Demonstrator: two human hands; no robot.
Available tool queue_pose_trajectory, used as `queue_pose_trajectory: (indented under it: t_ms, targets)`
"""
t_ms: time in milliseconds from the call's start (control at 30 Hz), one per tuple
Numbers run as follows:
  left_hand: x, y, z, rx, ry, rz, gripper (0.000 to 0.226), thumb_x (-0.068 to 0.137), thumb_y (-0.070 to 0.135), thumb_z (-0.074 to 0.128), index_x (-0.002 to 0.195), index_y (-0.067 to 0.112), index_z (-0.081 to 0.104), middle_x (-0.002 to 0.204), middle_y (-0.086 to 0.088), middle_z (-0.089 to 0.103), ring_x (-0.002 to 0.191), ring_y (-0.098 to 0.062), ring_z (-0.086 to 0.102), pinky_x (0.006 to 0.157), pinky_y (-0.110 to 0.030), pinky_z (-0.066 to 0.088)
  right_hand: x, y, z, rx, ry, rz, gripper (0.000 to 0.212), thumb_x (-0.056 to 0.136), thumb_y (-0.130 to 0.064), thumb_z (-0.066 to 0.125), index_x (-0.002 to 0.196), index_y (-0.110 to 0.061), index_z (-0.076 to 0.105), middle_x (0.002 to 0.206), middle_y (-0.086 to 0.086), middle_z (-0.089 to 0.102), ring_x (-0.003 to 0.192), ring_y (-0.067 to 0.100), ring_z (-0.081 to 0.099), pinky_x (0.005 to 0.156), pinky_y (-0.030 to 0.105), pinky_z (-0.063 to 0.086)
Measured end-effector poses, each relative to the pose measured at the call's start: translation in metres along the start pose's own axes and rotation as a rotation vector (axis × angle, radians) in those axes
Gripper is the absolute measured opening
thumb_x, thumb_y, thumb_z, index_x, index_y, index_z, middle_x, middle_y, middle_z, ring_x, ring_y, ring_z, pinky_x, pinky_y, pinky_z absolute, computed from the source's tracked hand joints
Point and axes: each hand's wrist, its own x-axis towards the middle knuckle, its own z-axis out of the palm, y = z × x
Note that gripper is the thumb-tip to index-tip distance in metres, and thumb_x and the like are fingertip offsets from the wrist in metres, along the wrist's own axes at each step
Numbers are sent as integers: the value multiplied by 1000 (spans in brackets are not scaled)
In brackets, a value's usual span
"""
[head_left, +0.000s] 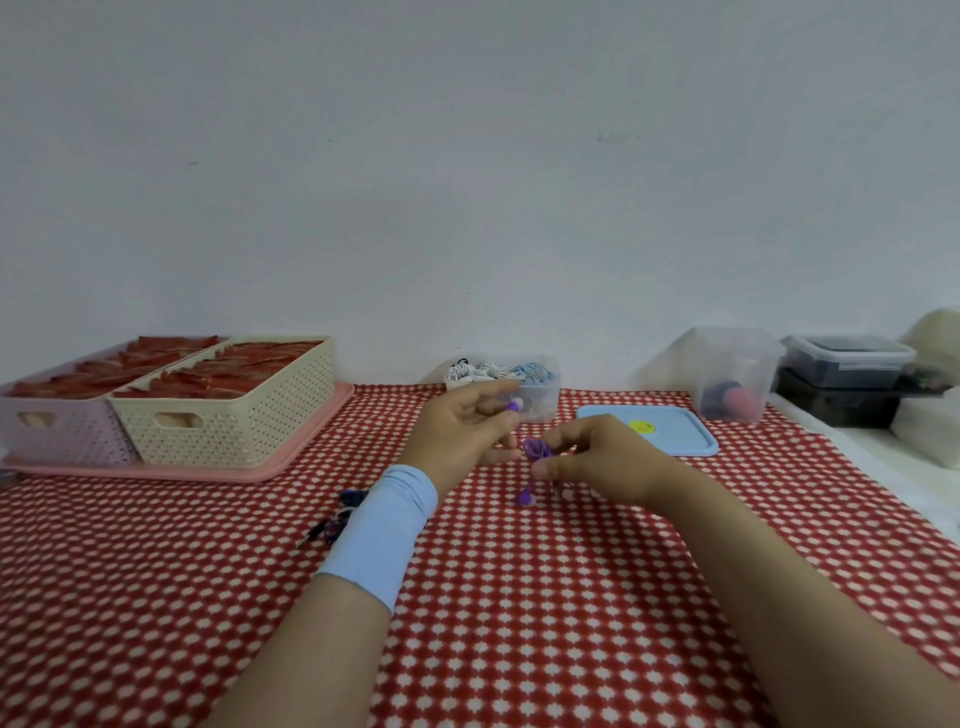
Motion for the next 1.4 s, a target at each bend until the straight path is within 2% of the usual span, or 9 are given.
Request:
queue_pose_trajectory:
  t_ms: [167, 333, 433, 633, 900, 1100, 1200, 1300, 1400]
  targets:
    - [1, 2, -12, 27, 57, -19, 22, 85, -2, 71, 105, 7, 71, 92, -9, 74, 78, -17, 73, 71, -35, 62, 0, -2, -2, 166, 20, -18, 10, 92, -26, 71, 97, -21, 79, 92, -4, 79, 81, -1, 69, 74, 10, 47]
    - [2, 1, -15, 118, 113, -30, 15, 84, 7, 75, 99, 6, 71, 79, -12, 75, 70, -19, 73, 65, -29, 61, 3, 0, 4, 170, 87, -21, 11, 89, -27, 75, 97, -21, 79, 92, -4, 79, 94, 15, 73, 91, 28, 54]
    - [2, -1, -16, 128, 128, -30, 14, 84, 7, 75, 98, 6, 72, 75, -11, 75, 67, -19, 73, 61, -26, 60, 3, 0, 6, 177, 101, -7, 10, 88, -27, 76, 93, -19, 78, 88, 0, 79, 81, 12, 72, 82, 26, 54]
    - [8, -6, -15, 128, 94, -51, 18, 91, 7, 66, 110, 7, 66, 90, -9, 74, 74, -19, 73, 70, -34, 62, 6, -6, 7, 268, 141, 17, 23, 88, -21, 76, 109, -17, 68, 90, 9, 78, 67, 14, 69, 58, 21, 52]
    - [65, 23, -28, 437, 126, -25, 16, 88, 6, 66, 99, 18, 68, 89, -1, 70, 66, -17, 70, 61, -32, 62, 51, -22, -22, 65, 246, -32, 17, 92, -7, 70, 106, -15, 74, 82, -5, 72, 68, 8, 63, 60, 19, 55]
    - [126, 25, -35, 633, 107, -45, 22, 86, 12, 63, 103, 25, 65, 96, 0, 71, 80, -21, 71, 77, -37, 61, 125, -34, -43, -59, 329, -64, 30, 86, -8, 75, 115, -12, 70, 91, 3, 71, 67, 20, 65, 79, 43, 61]
    - [151, 12, -38, 747, 86, -82, 14, 84, 23, 68, 98, 26, 70, 101, 3, 71, 94, -18, 66, 91, -36, 55, 159, -31, -49, -121, 360, -58, 24, 83, -13, 80, 103, -17, 68, 93, 4, 73, 73, 18, 66, 80, 35, 57]
    - [167, -2, -41, 832, 56, -95, 5, 87, 31, 68, 88, 29, 72, 100, 6, 72, 94, -16, 65, 91, -34, 53, 183, -21, -51, -248, 354, -48, 21, 83, -19, 80, 101, -15, 72, 95, 2, 71, 85, 18, 65, 74, 24, 49]
    - [180, -17, -45, 950, -54, -160, 17, 89, 35, 68, 95, 23, 78, 111, 7, 72, 98, -16, 64, 88, -31, 51, 199, -7, -46, -341, 291, -31, 17, 84, -23, 80, 100, -17, 77, 96, 0, 73, 84, 11, 60, 63, 14, 40]
